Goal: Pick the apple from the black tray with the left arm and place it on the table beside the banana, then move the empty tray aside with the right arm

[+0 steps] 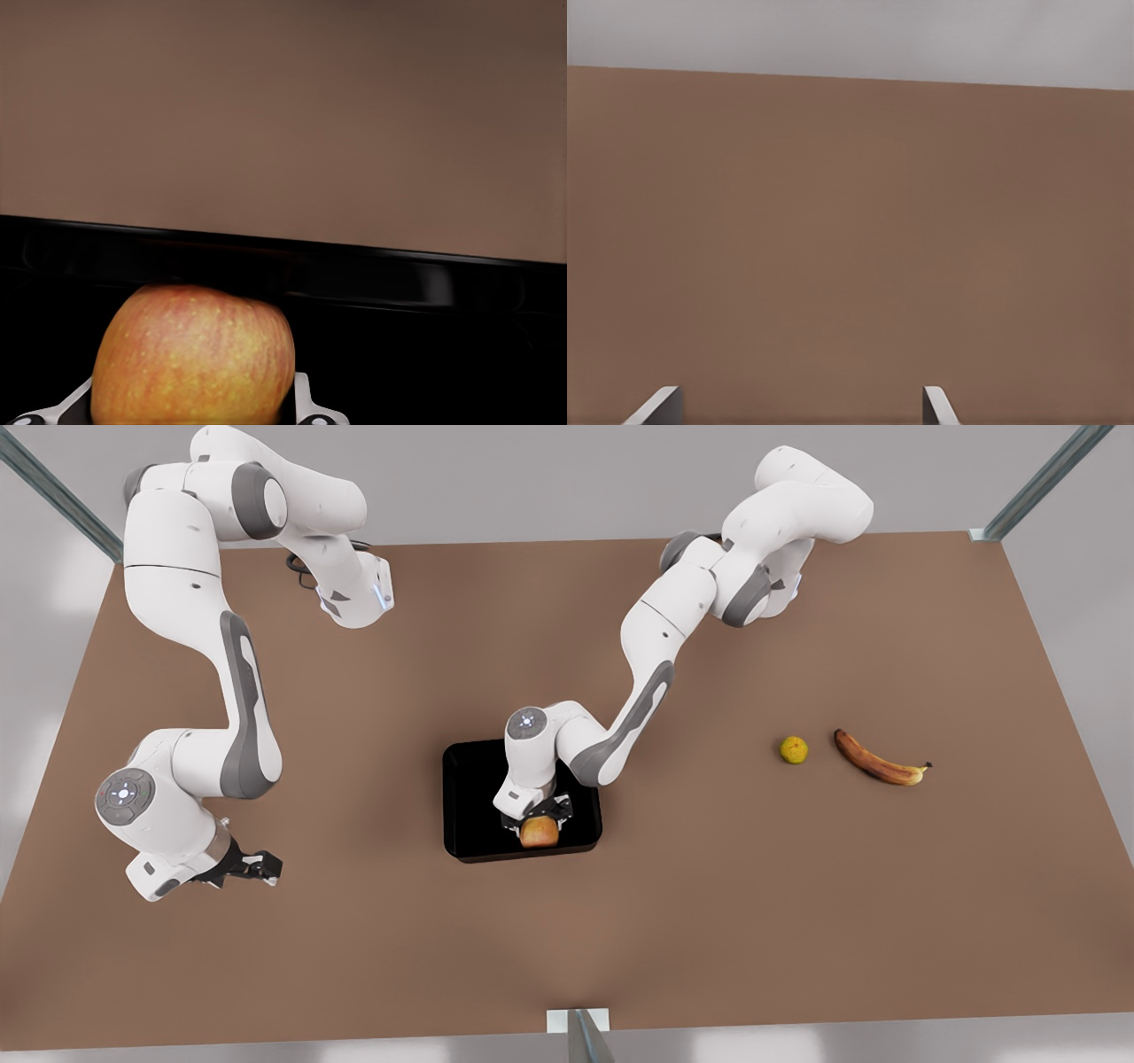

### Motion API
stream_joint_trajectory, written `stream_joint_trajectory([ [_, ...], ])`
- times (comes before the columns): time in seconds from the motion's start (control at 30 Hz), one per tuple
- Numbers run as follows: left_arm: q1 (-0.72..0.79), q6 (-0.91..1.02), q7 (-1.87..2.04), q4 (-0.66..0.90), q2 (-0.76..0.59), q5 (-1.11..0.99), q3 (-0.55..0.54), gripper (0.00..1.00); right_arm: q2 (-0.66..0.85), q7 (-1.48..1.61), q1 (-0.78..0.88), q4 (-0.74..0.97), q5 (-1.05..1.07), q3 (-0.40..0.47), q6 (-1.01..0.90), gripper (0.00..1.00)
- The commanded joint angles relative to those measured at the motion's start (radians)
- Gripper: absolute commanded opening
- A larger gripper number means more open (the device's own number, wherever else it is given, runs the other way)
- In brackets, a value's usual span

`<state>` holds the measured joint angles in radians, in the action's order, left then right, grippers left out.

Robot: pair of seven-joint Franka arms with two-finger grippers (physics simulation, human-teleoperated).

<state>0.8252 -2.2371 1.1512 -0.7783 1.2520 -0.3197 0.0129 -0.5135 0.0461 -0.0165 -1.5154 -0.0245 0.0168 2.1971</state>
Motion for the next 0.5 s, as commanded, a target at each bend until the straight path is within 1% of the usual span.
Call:
stream_joint_trajectory([
  [0.0,0.0,-0.001,0.019,0.001,-0.002,-0.002,0.001,0.92,0.001,0.005,0.0,0.001,0.002,0.0,0.0,1.0],
  [0.03,0.0,-0.004,0.019,0.001,-0.002,-0.002,-0.001,0.89,0.001,0.005,0.0,0.001,0.002,0.0,0.0,1.0],
  [0.13,0.0,0.011,0.016,-0.001,-0.011,-0.001,-0.001,0.91,0.001,0.005,0.0,0.001,0.002,0.0,0.0,1.0],
  [0.2,0.002,0.059,0.013,0.001,-0.031,0.005,-0.01,0.92,0.001,0.005,0.0,0.001,0.002,0.0,0.0,1.0],
  [0.37,-0.018,0.217,-0.038,-0.001,-0.123,0.013,-0.088,0.91,0.001,0.005,0.0,0.001,0.002,0.0,0.0,1.0],
  [0.47,-0.023,0.283,-0.059,-0.009,-0.184,0.05,-0.091,0.91,0.001,0.005,0.0,0.001,0.0,0.0,0.0,1.0],
])
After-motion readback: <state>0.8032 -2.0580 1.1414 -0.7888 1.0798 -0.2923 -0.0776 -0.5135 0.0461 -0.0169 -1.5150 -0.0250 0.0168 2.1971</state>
